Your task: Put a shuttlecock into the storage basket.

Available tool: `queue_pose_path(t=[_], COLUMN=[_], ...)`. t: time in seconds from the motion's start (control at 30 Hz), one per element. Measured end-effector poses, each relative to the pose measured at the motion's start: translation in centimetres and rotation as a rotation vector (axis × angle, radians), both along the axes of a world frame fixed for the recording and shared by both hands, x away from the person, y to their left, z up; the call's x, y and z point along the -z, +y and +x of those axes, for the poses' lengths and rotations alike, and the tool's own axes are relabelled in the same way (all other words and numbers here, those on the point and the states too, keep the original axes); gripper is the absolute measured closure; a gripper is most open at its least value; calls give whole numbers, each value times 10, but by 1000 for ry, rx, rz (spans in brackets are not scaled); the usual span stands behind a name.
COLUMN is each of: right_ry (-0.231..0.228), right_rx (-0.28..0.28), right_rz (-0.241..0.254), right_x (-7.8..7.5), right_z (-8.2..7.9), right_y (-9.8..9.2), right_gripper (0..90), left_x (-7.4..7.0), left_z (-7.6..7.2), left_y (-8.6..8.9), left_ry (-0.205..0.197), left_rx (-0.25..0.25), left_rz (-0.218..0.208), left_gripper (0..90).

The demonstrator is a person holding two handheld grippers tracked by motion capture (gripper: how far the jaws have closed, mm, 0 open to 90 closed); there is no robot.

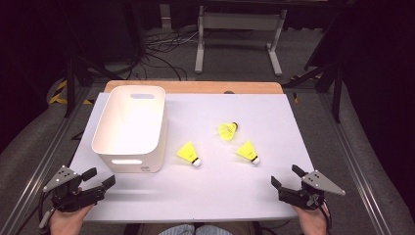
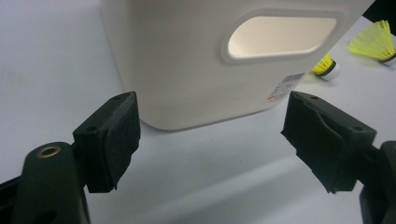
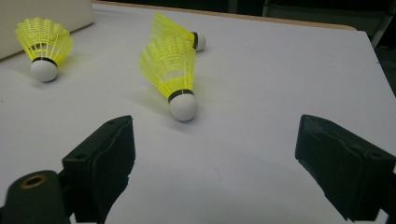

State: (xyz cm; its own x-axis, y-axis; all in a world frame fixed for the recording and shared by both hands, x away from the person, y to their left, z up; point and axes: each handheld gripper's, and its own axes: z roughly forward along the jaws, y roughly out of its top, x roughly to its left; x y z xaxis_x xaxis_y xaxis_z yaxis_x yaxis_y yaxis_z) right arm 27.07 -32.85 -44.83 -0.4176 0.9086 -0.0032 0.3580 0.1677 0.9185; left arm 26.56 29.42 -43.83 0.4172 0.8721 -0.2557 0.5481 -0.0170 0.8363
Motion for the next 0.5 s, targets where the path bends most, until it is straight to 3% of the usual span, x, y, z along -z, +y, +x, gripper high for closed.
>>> queue_pose_path(t=[0.23, 0.5], right_ry=[3, 7], right_rx=[-1, 14], right_rz=[-3, 0], right_x=[0, 1], right_z=[0, 0], right_y=[0, -1], right_gripper=[126, 126], left_x=[-2, 0], left_z=[2, 4], left_y=[6, 17], left_ry=[8, 23], left_rx=[-9, -46], left_rz=[15, 2], left_gripper=[196, 198])
